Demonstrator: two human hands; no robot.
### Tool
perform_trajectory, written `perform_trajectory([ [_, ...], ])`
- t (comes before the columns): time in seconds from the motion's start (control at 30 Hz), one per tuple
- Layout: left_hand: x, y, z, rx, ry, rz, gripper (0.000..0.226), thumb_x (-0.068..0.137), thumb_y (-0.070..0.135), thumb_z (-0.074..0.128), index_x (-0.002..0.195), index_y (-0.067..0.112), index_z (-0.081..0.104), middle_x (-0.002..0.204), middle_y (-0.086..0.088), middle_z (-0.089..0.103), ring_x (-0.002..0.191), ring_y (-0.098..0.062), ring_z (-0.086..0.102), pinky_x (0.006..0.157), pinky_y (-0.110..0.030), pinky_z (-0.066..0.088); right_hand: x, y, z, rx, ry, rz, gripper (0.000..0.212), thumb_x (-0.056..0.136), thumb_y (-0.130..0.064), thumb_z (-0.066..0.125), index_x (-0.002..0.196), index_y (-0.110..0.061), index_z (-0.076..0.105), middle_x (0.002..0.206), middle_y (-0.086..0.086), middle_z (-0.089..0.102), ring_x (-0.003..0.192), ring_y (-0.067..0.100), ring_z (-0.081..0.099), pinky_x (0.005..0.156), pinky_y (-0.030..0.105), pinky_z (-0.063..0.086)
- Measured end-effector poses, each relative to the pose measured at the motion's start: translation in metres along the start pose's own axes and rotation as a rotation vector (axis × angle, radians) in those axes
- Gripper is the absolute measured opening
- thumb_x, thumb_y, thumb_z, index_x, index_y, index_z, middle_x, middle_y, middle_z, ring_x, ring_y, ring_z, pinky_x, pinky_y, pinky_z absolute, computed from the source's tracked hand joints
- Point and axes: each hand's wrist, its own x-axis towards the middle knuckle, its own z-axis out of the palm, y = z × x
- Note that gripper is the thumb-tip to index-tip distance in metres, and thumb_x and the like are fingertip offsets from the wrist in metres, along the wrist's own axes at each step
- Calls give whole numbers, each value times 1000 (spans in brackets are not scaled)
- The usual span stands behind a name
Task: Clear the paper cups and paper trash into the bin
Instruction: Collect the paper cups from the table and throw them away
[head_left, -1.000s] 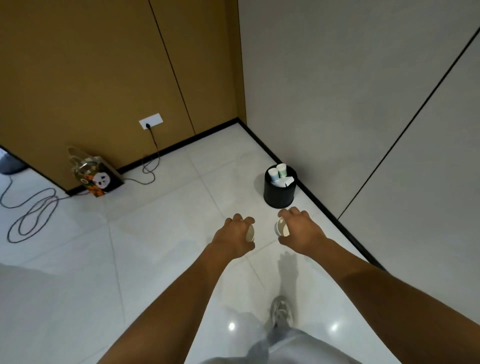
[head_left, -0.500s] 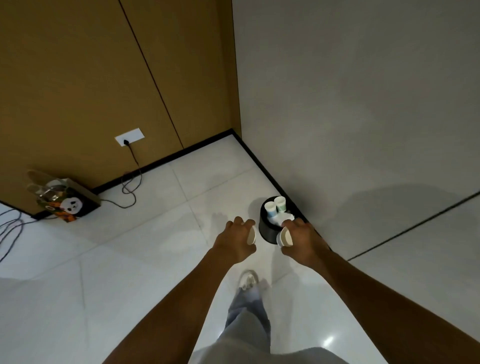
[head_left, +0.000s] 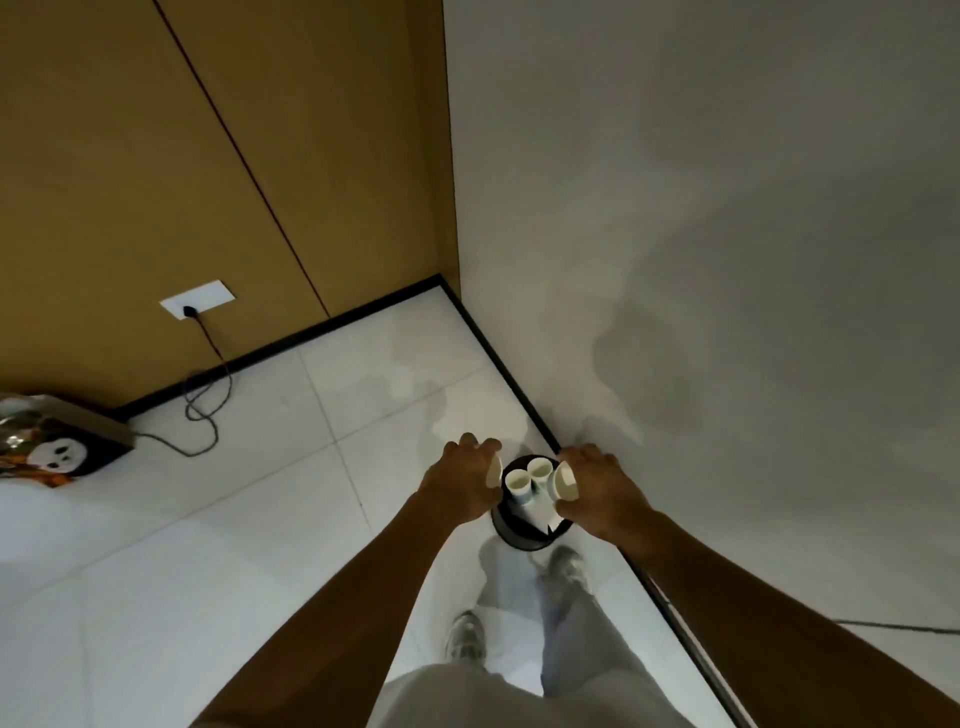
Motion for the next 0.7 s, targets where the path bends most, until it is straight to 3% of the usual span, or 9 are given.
perform_trajectory([
  [0.33, 103, 30, 18, -394, 118, -279, 77, 85, 30, 66, 146, 14, 20, 142, -8, 33, 129, -27, 35, 102, -40, 42, 125, 54, -45, -107, -157, -118, 62, 81, -28, 71, 135, -20, 42, 131, 6, 43, 117, 27, 43, 92, 36, 46],
  [0.53, 152, 11, 52, -496, 111, -442, 76, 84, 31, 68, 142, 8, 26, 141, -9, 36, 127, -26, 37, 102, -37, 41, 192, 75, -15, -92, -264, -116, 66, 83, -25, 69, 140, -17, 36, 137, 9, 38, 122, 30, 41, 94, 39, 45],
  [0.7, 212, -11, 83, -451, 86, -426, 70, 84, 28, 69, 139, 5, 32, 138, -12, 38, 123, -27, 40, 98, -33, 41, 250, 99, 26, -37, -259, -41, 65, 81, -27, 74, 135, -15, 42, 135, 11, 42, 121, 30, 44, 91, 36, 47],
])
